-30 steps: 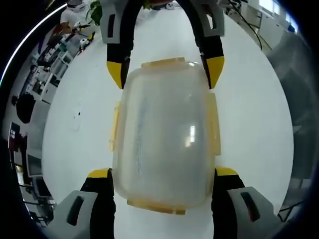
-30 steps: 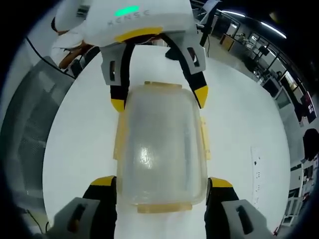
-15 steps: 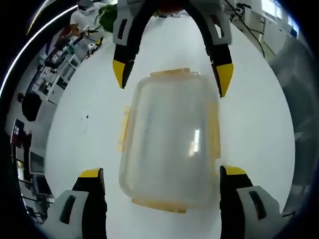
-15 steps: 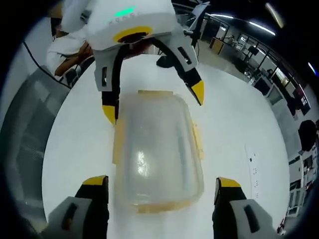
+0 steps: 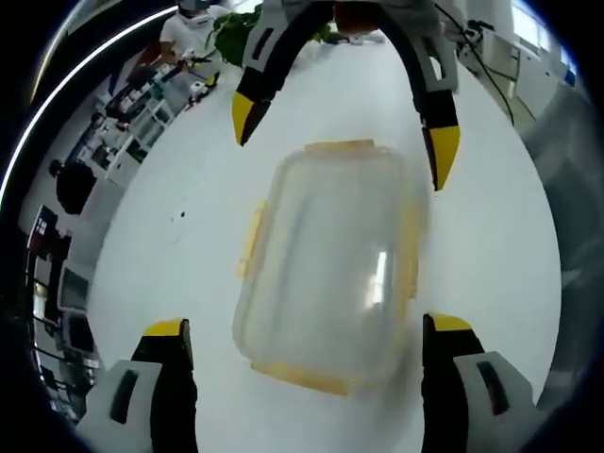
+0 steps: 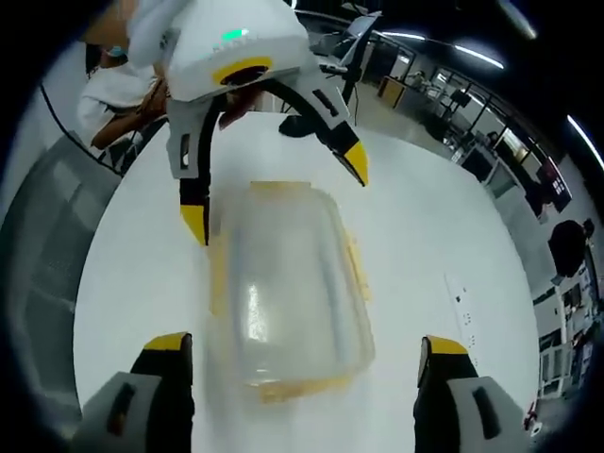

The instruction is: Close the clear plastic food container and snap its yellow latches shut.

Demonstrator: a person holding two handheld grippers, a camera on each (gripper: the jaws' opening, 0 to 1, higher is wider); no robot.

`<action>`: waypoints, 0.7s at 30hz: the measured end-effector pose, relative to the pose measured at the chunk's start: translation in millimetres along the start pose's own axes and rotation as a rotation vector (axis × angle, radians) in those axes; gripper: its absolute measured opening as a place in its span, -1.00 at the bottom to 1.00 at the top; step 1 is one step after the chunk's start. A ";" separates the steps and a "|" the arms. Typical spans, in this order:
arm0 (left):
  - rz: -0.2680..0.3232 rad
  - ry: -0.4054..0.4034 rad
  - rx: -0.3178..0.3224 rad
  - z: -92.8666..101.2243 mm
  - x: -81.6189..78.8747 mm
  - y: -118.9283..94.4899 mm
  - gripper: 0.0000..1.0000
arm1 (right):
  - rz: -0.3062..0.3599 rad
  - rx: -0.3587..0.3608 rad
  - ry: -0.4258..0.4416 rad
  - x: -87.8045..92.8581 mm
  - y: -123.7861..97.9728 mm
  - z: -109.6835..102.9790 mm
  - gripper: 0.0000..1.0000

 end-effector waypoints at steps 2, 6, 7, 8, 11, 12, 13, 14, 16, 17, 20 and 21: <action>0.016 -0.031 -0.003 0.1 0.8 -1.6 0.98 | 0.050 0.006 0.058 -3.4 -2.9 -0.1 0.98; 0.041 -0.093 -0.009 0.1 4.7 -3.1 0.98 | 0.058 0.008 0.082 -0.8 -4.5 -2.7 0.98; 0.041 -0.096 -0.011 1.0 6.1 -3.1 0.98 | 0.058 0.004 0.094 0.6 -5.0 -4.1 0.98; 0.043 -0.101 -0.011 1.6 7.0 -3.2 0.98 | 0.061 0.006 0.099 0.7 -5.5 -4.7 0.98; 0.051 -0.114 -0.007 4.7 9.7 -4.7 0.98 | 0.072 0.008 0.120 2.4 -7.3 -6.7 0.98; 0.054 -0.119 -0.008 5.1 10.1 -5.2 0.98 | 0.072 0.008 0.124 2.9 -7.3 -7.3 0.98; 0.060 -0.128 -0.009 5.7 11.0 -6.0 0.98 | 0.073 0.010 0.127 3.8 -7.6 -8.8 0.98; 0.062 -0.132 -0.010 5.8 11.6 -6.5 0.98 | 0.075 0.009 0.131 4.1 -7.6 -9.8 0.98; 0.067 -0.154 -0.011 6.7 13.2 -8.2 0.98 | 0.076 0.010 0.140 5.5 -8.1 -12.3 0.98; 0.070 -0.161 -0.011 7.0 14.0 -9.3 0.98 | 0.078 0.010 0.147 6.2 -8.7 -13.7 0.98; 0.078 -0.187 -0.008 8.1 16.4 -11.8 0.98 | 0.084 0.007 0.161 6.7 -9.6 -17.7 0.98; 0.081 -0.192 -0.007 8.5 17.0 -12.4 0.98 | 0.083 0.007 0.164 7.2 -9.8 -18.8 0.98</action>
Point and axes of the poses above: the point that each gripper's makers call its tool centre point, and the gripper's own axes: y roughly forward along the fingers, z roughly to its right, x roughly out of its underside, the point moved 10 cm from there along -y, roughly backward along the fingers, and after that the axes turned 7 degrees about -z, right-handed, at the moved point
